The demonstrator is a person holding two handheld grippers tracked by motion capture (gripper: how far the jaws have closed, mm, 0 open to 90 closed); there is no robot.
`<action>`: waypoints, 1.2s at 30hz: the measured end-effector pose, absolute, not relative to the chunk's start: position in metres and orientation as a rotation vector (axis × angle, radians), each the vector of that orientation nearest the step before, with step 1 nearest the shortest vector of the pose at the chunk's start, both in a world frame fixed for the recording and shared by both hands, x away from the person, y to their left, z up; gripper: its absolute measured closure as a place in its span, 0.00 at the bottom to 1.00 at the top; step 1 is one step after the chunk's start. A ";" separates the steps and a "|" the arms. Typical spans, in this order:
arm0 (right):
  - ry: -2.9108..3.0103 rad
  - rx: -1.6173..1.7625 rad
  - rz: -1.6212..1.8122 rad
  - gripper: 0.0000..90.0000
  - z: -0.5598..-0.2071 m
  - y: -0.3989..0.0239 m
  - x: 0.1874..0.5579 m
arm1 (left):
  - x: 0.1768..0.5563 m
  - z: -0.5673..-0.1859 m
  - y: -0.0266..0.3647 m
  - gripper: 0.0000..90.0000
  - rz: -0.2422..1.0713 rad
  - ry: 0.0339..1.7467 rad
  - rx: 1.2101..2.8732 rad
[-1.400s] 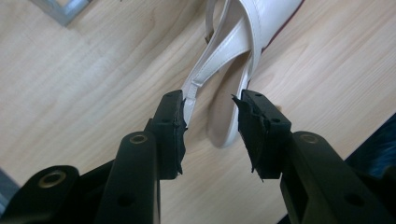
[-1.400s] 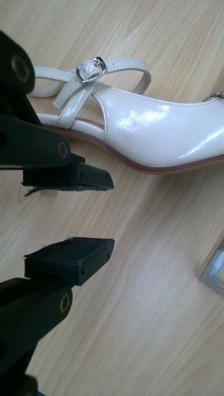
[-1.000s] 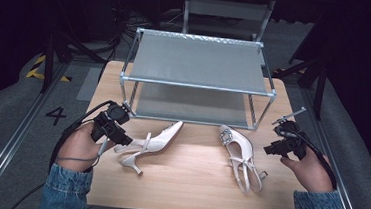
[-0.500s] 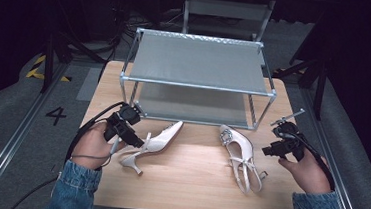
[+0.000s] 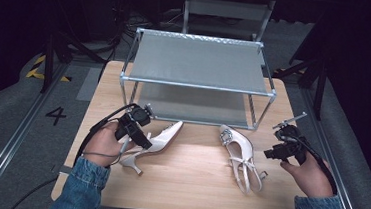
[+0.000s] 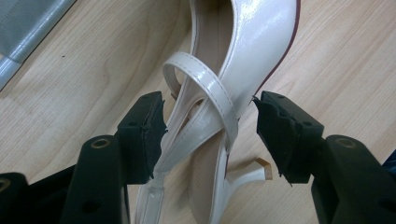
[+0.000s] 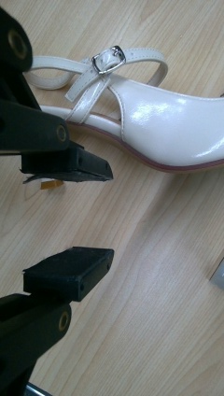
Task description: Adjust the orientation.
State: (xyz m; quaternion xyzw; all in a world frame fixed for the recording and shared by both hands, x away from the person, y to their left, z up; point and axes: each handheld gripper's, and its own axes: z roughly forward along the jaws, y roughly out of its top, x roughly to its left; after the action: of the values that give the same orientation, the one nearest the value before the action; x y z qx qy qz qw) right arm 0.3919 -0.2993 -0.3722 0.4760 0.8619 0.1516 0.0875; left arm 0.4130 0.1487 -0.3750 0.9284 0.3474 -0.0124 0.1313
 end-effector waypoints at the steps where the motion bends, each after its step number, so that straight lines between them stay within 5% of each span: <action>1: 2.566 1.422 0.448 0.62 -0.372 -0.299 0.392 | 0.414 -0.377 0.147 0.47 -0.045 1.004 2.695; 11: 2.574 1.408 0.442 0.61 -0.375 -0.298 0.392 | 0.419 -0.389 0.143 0.50 -0.099 0.974 2.683; 18: 2.575 1.404 0.437 0.61 -0.376 -0.297 0.392 | 0.415 -0.386 0.139 0.66 -0.073 0.891 2.713; 22: 2.576 1.405 0.433 0.60 -0.377 -0.297 0.392 | 0.413 -0.379 0.143 0.85 -0.130 0.868 2.669; 26: 2.582 1.401 0.429 0.60 -0.377 -0.296 0.393 | 0.410 -0.376 0.138 0.90 -0.116 0.874 2.688; 36: 2.578 1.409 0.433 0.60 -0.378 -0.299 0.393 | 0.398 -0.364 0.128 0.91 0.134 0.922 2.810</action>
State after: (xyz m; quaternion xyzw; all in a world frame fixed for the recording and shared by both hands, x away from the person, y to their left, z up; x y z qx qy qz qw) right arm 0.3926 -0.2988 -0.3775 0.4729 0.8648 0.1452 0.0859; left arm 0.3979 0.1276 -0.3636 0.9453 0.3102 0.0450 0.0906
